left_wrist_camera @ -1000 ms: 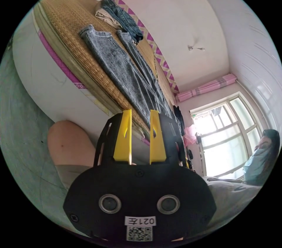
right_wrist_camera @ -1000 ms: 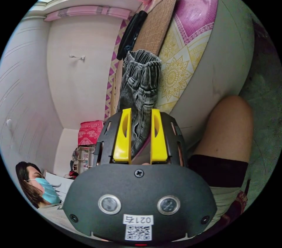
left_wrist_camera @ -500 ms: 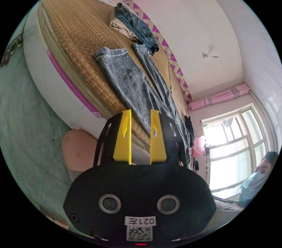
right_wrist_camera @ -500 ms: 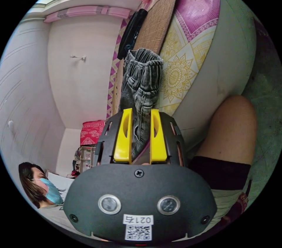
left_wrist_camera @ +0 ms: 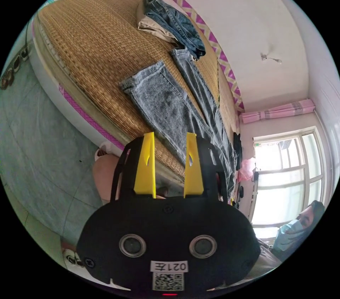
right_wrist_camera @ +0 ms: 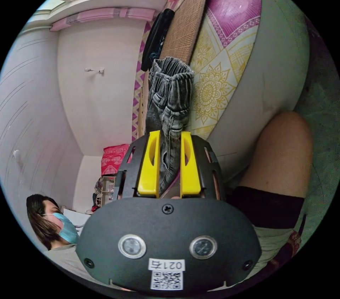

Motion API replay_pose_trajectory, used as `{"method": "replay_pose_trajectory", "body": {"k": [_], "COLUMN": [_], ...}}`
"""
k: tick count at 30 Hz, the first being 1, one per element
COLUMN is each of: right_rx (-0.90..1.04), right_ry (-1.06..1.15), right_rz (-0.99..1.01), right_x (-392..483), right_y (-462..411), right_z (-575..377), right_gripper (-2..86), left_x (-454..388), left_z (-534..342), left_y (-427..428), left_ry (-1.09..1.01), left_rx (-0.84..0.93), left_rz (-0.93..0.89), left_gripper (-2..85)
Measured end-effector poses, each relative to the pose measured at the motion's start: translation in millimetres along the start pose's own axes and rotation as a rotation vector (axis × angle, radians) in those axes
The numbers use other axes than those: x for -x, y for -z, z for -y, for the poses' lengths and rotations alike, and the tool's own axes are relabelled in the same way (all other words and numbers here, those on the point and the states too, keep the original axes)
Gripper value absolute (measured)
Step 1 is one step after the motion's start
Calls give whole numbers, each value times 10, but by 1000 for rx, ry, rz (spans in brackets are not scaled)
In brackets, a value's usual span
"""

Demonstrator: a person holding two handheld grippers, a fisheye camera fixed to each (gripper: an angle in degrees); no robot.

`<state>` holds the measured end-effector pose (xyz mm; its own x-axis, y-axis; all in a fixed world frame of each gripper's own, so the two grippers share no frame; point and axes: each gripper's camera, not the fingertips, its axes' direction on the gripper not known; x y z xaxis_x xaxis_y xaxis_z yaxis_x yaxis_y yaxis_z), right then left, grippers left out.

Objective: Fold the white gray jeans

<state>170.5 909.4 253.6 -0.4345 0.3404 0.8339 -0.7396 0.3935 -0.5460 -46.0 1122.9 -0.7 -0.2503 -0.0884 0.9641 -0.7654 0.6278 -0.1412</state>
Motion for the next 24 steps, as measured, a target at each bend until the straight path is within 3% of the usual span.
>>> {"method": "replay_pose_trajectory", "body": {"k": [4, 7, 13, 19, 24], "right_rx": [6, 11, 65, 168, 226], "right_ry": [2, -5, -26, 129, 225], "right_rz": [-4, -2, 112, 222, 226], "right_x": [-91, -176, -221, 667, 1456], "right_y": [-144, -272, -469, -838, -1862], "right_z": [-11, -17, 66, 526, 1421], "right_gripper": [82, 73, 53, 51, 51], "left_x": [113, 227, 230, -1072, -2200], "left_z": [15, -46, -96, 471, 1486], "left_y": [-311, -558, -850, -992, -1794], "left_ry": [12, 32, -53, -335, -497], "left_rx": [-6, -24, -26, 22, 116], "left_rz": [17, 92, 9, 95, 216], "left_gripper": [113, 47, -8, -9, -10]}}
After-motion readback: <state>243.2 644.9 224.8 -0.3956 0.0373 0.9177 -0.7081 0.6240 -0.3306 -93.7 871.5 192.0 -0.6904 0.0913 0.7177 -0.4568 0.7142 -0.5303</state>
